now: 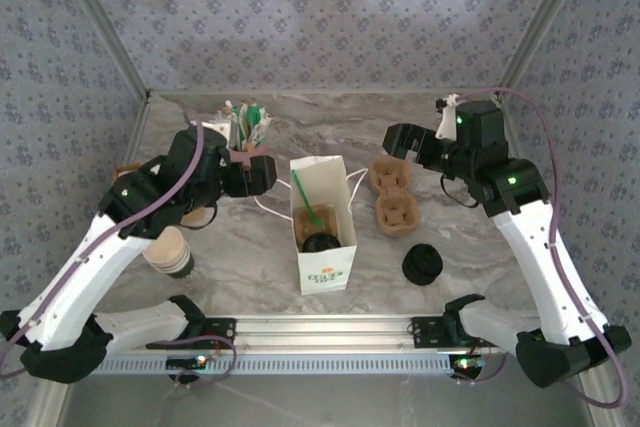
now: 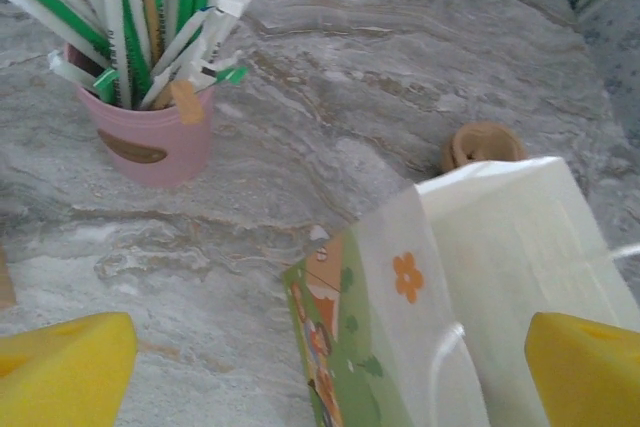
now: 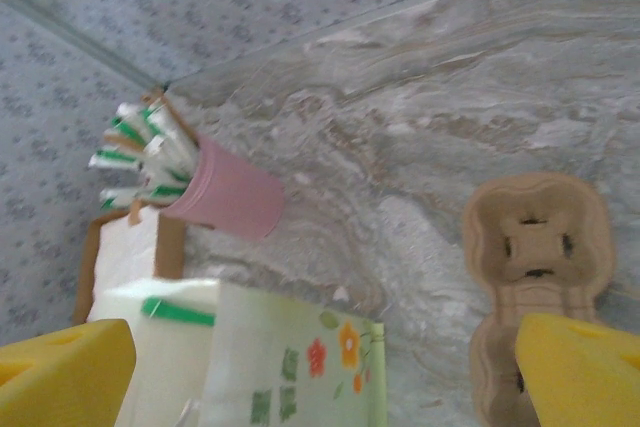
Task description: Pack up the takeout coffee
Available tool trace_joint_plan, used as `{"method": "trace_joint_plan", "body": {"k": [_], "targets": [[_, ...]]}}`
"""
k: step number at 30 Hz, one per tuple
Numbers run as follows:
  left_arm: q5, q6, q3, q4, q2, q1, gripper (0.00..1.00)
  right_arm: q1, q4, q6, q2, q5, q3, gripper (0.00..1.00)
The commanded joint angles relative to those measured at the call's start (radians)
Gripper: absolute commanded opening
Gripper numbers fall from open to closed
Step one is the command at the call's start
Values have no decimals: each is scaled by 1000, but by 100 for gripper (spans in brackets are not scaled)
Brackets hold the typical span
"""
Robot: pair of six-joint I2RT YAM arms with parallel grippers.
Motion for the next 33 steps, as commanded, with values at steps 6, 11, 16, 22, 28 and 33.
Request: {"method": "trace_joint_plan", "body": {"k": [6, 11, 16, 22, 28, 33], "targets": [[29, 57, 12, 92, 137, 104, 99, -62, 46, 43, 74, 129, 23, 100], [83, 64, 23, 176, 227, 182, 100, -183, 144, 34, 124, -9, 6, 100], [158, 61, 54, 237, 314, 255, 99, -272, 358, 29, 162, -121, -61, 100], [216, 47, 87, 264, 400, 320, 100, -295, 357, 5, 290, -269, 18, 100], [320, -43, 49, 320, 409, 410, 99, -309, 338, 32, 408, -381, 92, 100], [325, -69, 0, 321, 367, 462, 100, -292, 346, 64, 487, -480, 145, 100]]}}
